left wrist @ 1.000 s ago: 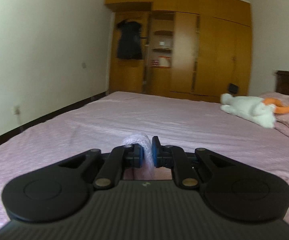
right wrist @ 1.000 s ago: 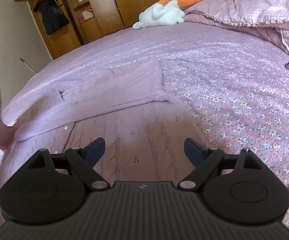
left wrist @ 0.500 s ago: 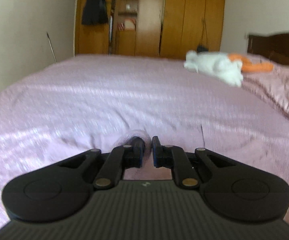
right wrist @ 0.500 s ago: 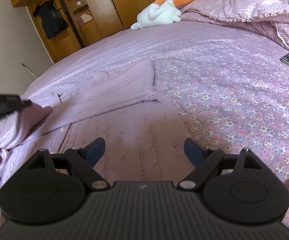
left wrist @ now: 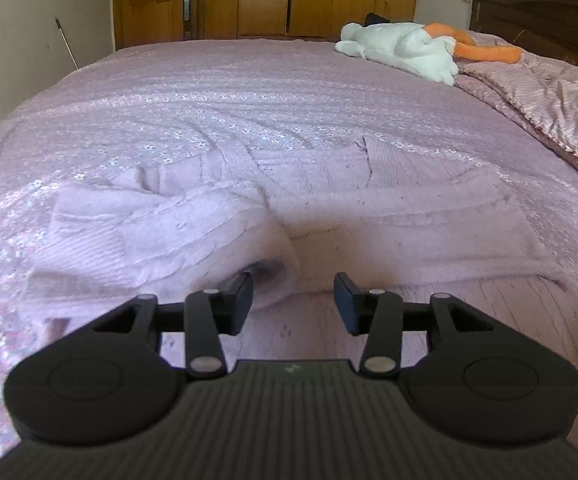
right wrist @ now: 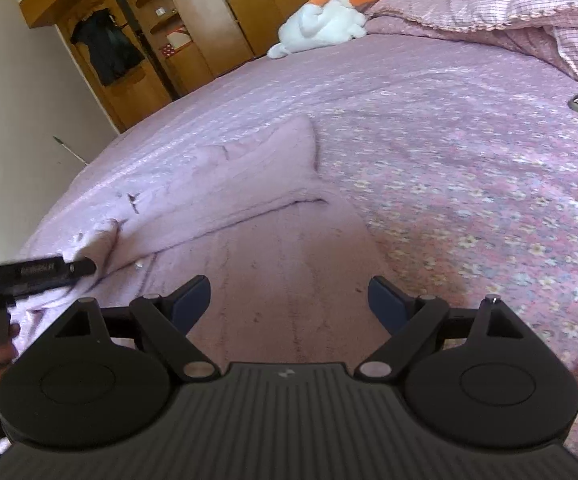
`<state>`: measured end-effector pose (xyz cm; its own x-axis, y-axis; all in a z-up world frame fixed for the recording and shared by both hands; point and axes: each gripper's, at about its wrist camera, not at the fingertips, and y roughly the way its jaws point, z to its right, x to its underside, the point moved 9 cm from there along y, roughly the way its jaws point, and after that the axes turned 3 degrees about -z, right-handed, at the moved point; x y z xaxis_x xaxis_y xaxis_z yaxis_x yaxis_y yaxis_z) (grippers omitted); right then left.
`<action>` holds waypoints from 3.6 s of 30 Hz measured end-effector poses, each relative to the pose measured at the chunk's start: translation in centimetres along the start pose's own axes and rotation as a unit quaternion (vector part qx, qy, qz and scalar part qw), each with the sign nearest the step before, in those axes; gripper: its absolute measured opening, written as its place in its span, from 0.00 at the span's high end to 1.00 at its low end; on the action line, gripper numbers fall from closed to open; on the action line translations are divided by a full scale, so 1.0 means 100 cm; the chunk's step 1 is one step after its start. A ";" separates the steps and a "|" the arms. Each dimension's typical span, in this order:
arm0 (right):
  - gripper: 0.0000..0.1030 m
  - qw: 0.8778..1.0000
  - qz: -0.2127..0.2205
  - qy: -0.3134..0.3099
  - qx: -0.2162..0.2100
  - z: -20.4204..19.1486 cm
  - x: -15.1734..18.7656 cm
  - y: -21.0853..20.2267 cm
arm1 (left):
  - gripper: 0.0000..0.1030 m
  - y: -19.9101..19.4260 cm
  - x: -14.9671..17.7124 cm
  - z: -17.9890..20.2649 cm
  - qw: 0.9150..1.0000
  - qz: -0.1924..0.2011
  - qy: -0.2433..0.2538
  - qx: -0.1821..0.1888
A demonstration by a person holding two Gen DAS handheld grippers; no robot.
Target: Fold small clothes
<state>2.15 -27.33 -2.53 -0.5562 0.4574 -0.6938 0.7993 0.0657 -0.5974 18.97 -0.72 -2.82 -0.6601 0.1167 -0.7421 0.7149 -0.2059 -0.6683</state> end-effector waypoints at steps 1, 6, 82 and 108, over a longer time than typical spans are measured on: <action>0.12 1.000 -0.001 -0.004 -0.005 -0.005 -0.002 0.002 | 0.55 -0.005 0.002 -0.002 1.000 0.000 0.001 -0.003; 0.12 0.999 -0.016 -0.028 -0.041 -0.040 -0.013 0.011 | 0.55 -0.028 0.010 -0.025 1.000 0.003 -0.004 -0.027; 0.90 0.997 0.006 -0.058 -0.044 -0.107 -0.137 0.107 | 0.55 -0.028 0.030 -0.146 0.988 -0.054 -0.072 -0.122; 0.90 0.994 -0.066 -0.086 0.022 -0.066 -0.101 0.186 | 0.54 -0.012 0.028 -0.142 0.986 -0.064 -0.045 -0.145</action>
<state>24.11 -24.83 -3.99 -0.6897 0.2881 -0.6643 0.7076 0.0738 -0.7027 19.48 13.62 -4.83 -0.7582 0.0335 -0.6511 0.6510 0.0938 -0.7532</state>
